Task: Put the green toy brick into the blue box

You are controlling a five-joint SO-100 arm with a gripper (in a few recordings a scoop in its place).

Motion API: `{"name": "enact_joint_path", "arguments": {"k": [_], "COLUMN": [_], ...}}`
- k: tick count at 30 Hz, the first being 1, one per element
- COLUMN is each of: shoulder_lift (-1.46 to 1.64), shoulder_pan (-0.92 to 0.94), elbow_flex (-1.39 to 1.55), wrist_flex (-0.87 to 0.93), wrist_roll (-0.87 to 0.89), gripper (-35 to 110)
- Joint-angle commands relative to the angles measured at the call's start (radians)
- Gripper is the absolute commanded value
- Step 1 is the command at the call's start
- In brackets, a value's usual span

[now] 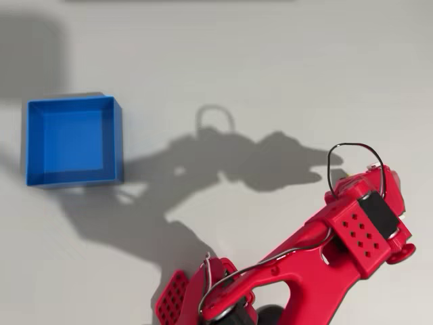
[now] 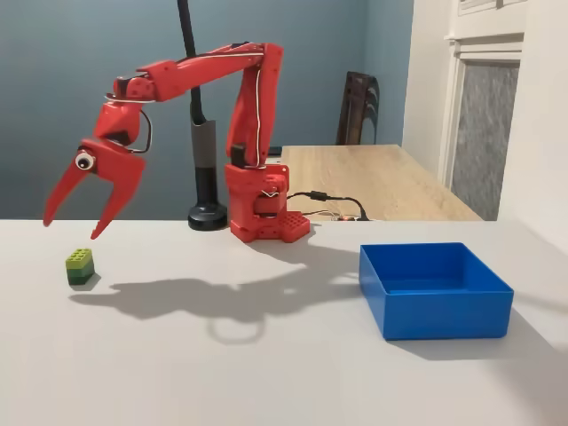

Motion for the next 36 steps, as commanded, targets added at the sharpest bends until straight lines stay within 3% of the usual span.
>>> {"name": "enact_joint_path", "arguments": {"k": [1,36], "shoulder_lift": [0.023,0.017], "shoulder_pan": [-0.011,0.046], "elbow_flex": [0.015,0.147], "wrist_flex": [0.003,-0.255], "wrist_roll": [0.043,0.014], "gripper": [23,21]}}
